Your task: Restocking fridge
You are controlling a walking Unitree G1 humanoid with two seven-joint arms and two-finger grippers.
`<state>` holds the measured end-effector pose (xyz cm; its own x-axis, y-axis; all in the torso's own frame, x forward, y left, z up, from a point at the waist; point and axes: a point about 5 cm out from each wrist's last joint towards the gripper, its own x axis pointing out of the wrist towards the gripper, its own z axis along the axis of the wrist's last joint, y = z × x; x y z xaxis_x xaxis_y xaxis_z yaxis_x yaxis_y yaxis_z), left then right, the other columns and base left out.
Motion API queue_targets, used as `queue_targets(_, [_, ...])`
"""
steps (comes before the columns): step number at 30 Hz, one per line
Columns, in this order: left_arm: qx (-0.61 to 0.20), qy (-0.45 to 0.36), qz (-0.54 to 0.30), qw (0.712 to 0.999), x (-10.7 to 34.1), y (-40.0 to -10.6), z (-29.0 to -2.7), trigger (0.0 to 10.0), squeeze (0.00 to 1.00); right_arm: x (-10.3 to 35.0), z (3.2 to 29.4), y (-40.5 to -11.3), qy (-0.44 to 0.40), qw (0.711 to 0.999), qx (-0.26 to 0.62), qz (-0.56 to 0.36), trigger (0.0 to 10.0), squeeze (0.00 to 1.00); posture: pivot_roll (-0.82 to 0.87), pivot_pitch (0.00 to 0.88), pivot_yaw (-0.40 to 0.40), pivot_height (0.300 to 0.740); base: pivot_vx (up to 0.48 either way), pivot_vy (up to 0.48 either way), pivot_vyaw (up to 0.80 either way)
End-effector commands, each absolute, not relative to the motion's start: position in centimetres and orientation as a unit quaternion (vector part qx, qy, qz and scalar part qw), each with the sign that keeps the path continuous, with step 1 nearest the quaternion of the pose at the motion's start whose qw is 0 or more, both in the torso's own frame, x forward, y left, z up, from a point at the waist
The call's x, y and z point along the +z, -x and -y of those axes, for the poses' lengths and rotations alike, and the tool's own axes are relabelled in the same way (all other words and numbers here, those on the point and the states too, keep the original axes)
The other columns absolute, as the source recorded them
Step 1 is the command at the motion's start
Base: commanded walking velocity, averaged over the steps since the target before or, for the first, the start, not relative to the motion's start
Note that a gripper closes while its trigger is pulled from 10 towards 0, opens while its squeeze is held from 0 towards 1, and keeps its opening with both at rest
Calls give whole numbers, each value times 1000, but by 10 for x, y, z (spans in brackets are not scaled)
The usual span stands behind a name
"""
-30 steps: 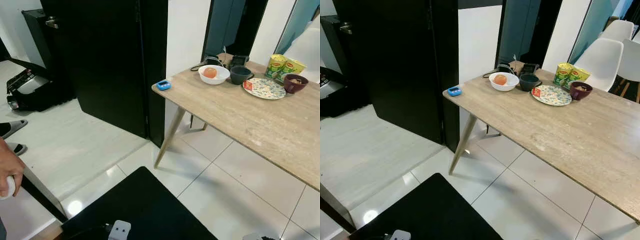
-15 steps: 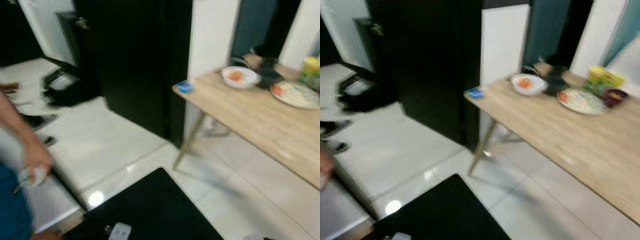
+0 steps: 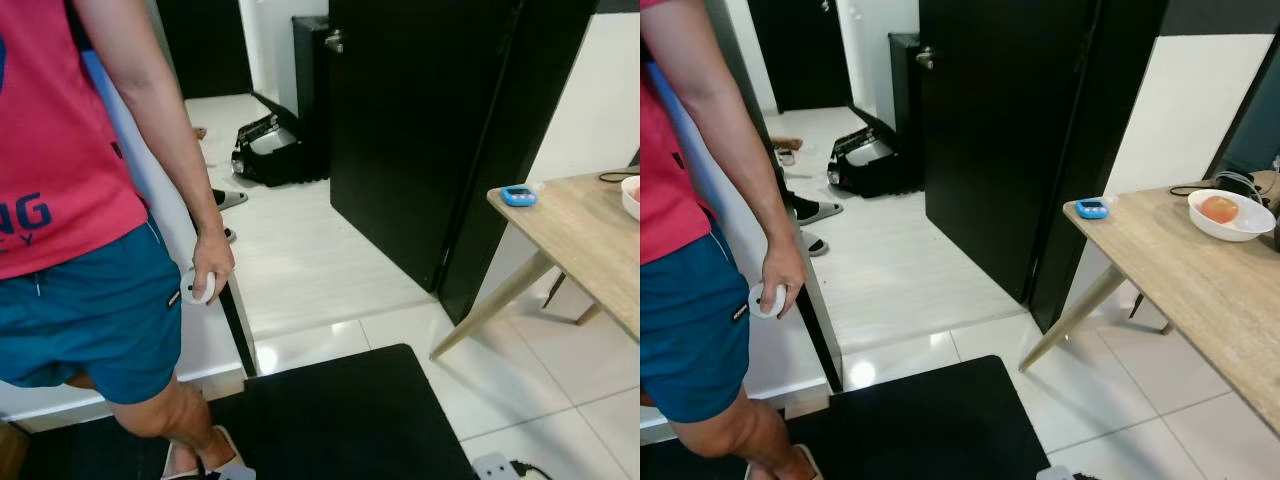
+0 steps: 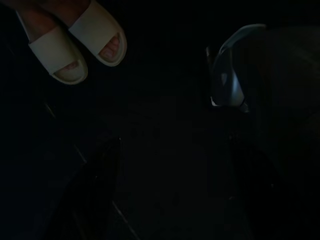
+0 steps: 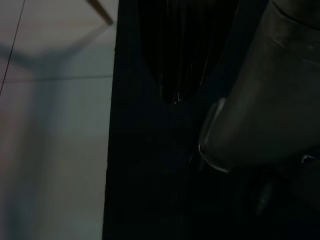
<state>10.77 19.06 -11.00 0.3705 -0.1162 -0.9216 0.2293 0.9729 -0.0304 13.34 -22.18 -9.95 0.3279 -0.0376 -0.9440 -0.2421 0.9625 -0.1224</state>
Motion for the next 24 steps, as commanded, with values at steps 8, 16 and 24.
queue_targets(8, [-128,-78,-556,818,-110,-110,-188,10000,0,-104,228,-116,128,795,52,-591,10000,0,17,0,3,740,0,0,0])
queue_targets(16, [-108,-85,-571,810,-112,-97,-197,10000,0,-107,232,-101,132,786,53,-602,10000,0,27,0,-11,740,0,0,0])
queue_targets(24, [-79,-66,-566,818,-113,-95,-197,10000,0,-102,241,-111,143,792,48,-592,10000,0,26,0,-31,740,0,0,0])
